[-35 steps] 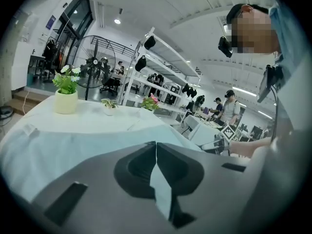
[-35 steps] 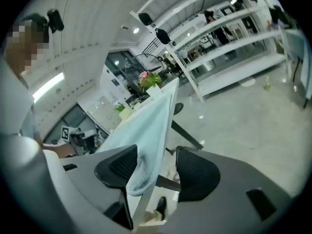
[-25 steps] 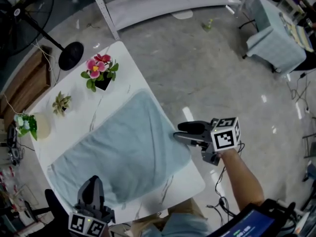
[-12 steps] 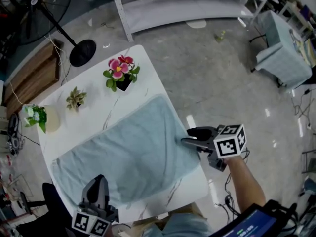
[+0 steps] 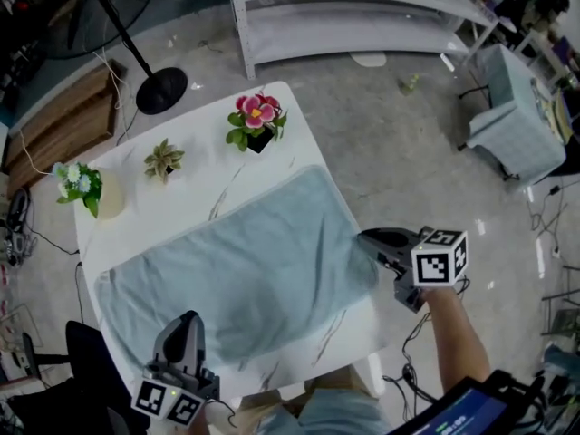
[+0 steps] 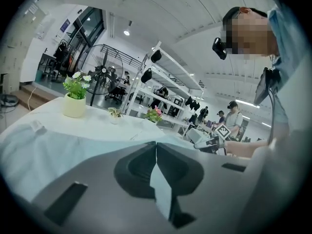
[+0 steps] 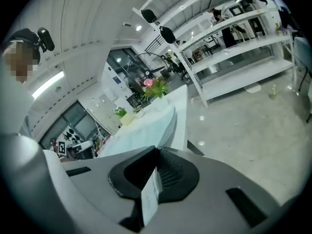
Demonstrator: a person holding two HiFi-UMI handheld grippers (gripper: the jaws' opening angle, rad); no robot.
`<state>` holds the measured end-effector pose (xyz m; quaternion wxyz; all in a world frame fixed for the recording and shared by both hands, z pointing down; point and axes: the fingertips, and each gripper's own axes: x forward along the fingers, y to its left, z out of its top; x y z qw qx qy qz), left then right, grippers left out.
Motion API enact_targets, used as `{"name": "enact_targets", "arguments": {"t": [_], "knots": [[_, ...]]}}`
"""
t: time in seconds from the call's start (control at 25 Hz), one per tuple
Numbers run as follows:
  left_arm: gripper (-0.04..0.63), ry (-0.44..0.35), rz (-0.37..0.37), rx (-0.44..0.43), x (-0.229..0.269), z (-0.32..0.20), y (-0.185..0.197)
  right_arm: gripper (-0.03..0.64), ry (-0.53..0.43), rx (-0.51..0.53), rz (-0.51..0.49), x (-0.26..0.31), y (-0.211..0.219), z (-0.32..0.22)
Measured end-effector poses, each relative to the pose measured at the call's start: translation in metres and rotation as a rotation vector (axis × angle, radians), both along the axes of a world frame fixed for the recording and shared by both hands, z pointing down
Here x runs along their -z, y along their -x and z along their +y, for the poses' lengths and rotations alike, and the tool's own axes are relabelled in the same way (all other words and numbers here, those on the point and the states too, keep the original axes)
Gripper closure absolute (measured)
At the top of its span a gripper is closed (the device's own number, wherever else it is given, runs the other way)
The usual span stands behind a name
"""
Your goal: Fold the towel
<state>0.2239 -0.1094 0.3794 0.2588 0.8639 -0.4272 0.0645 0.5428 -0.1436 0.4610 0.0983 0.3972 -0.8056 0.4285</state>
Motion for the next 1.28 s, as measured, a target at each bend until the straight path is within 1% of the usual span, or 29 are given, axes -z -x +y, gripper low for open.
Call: {"name": "enact_targets", "arguments": {"t": [0.16, 0.32, 0.44, 0.64, 0.88, 1.04, 1.28], "knots": [[0.586, -0.016, 0.008, 0.017, 0.012, 0.014, 0.021, 0.594, -0.047, -0.002, 0.039, 0.038, 0.026, -0.004], [0.587, -0.019, 0.014, 0.042, 0.020, 0.027, 0.056, 0.594, -0.092, 0.023, 0.119, 0.070, 0.064, -0.007], [0.586, 0.003, 0.013, 0.061, 0.018, 0.040, 0.086, 0.594, -0.123, 0.048, 0.160, 0.091, 0.101, -0.008], [0.587, -0.004, 0.023, 0.124, 0.024, 0.062, 0.145, 0.594, -0.171, 0.124, 0.223, 0.114, 0.176, -0.009], [0.587, -0.018, 0.047, 0.226, 0.028, 0.093, 0.217, 0.594, -0.203, 0.251, 0.300, 0.118, 0.273, -0.006], [0.588, -0.023, 0.066, 0.282, 0.027, 0.114, 0.263, 0.594, -0.208, 0.325, 0.319, 0.112, 0.334, 0.004], [0.586, -0.025, 0.089, 0.370, 0.024, 0.144, 0.320, 0.594, -0.202, 0.426, 0.327, 0.099, 0.416, 0.013]]}}
